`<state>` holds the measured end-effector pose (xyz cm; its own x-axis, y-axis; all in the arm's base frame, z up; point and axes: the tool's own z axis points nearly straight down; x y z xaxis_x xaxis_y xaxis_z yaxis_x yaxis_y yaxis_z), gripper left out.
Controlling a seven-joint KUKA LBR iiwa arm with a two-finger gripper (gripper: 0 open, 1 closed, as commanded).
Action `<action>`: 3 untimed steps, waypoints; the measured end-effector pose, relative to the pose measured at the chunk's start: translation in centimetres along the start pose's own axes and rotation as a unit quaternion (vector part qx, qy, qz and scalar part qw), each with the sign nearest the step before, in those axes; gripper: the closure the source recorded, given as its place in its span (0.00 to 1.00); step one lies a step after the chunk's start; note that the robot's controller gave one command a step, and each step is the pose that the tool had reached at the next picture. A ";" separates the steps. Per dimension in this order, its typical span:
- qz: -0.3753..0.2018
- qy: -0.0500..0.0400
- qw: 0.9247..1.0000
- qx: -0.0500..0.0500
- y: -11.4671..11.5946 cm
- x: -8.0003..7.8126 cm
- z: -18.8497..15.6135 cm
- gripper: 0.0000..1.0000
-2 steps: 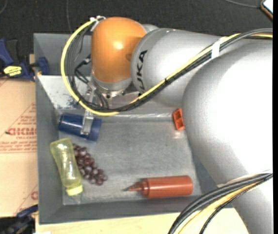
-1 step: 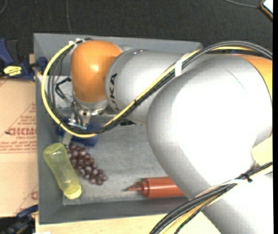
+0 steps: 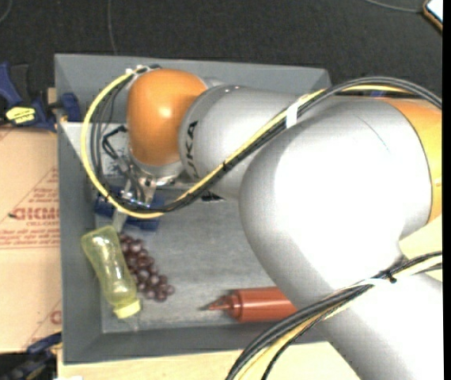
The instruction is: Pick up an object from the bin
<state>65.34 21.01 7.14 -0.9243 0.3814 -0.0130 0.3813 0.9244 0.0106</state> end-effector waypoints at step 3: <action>0.111 0.000 0.994 0.001 0.9 3.6 -0.1 1.00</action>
Offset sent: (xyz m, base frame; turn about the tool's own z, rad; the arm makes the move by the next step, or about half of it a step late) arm 0.0000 0.0000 0.0000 0.0000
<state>62.36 23.23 7.19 -0.8178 0.5754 -0.0096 0.5753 0.8179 0.0105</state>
